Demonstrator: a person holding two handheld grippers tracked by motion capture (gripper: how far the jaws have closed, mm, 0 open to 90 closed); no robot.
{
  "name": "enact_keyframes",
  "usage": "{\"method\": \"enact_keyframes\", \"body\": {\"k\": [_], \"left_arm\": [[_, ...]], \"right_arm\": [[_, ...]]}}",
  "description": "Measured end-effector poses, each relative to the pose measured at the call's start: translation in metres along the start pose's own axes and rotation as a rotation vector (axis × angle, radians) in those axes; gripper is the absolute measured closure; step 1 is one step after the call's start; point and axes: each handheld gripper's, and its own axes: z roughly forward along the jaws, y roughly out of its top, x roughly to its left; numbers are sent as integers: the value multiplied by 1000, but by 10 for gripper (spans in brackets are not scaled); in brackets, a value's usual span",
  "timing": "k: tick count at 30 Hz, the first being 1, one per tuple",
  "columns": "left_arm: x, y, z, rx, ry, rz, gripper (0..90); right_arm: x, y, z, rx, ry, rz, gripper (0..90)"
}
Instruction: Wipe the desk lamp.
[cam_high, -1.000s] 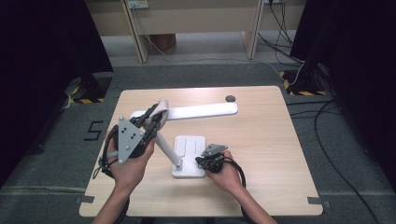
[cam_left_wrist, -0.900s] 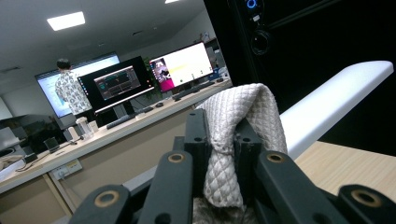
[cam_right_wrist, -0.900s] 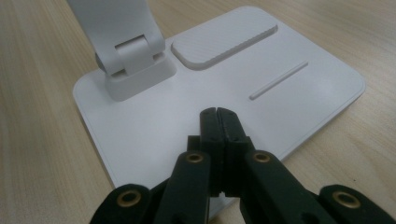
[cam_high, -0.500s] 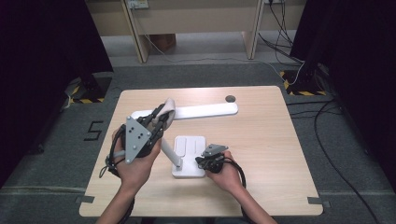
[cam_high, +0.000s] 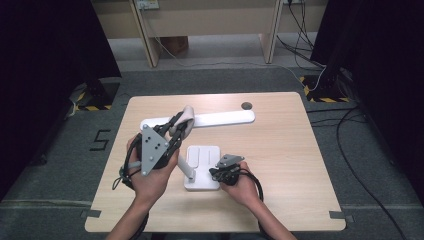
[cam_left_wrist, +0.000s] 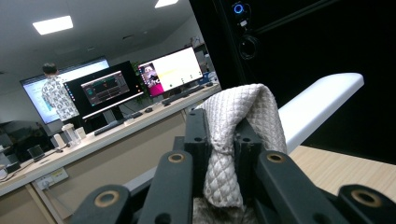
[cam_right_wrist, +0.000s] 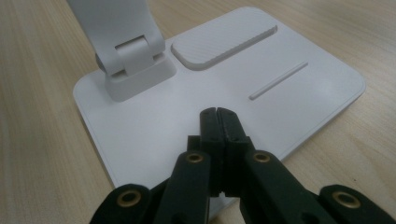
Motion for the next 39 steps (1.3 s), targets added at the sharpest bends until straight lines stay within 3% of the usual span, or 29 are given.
{"method": "enact_keyframes", "body": {"k": [39], "left_arm": [[-19, 6, 16, -11, -36, 7, 802]], "right_arm": [[0, 0, 0, 0, 1, -3, 900]]}}
